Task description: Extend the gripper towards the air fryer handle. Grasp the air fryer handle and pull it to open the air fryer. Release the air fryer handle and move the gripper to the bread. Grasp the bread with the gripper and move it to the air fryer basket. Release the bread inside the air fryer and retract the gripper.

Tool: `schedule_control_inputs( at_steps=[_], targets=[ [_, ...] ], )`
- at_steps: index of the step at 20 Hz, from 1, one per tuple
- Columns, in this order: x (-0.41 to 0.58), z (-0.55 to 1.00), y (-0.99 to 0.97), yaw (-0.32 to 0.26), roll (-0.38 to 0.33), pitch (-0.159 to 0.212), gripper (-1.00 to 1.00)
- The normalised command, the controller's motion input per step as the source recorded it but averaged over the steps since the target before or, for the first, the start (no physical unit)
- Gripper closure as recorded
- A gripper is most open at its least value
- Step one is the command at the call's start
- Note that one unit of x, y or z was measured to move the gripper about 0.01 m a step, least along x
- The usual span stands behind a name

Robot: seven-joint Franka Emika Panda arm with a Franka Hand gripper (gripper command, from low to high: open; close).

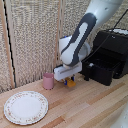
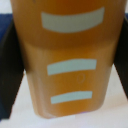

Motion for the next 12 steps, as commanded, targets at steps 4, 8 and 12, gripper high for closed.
schedule_control_inputs(
  at_steps=[4,8,12],
  targets=[
    [0.204,0.93,0.08,-0.127,-0.019,0.046,1.0],
    [0.357,0.58,-0.05,-0.256,-0.033,0.005,1.0],
    [0.394,0.43,-0.06,-0.284,-0.066,0.0,1.0]
  ],
)
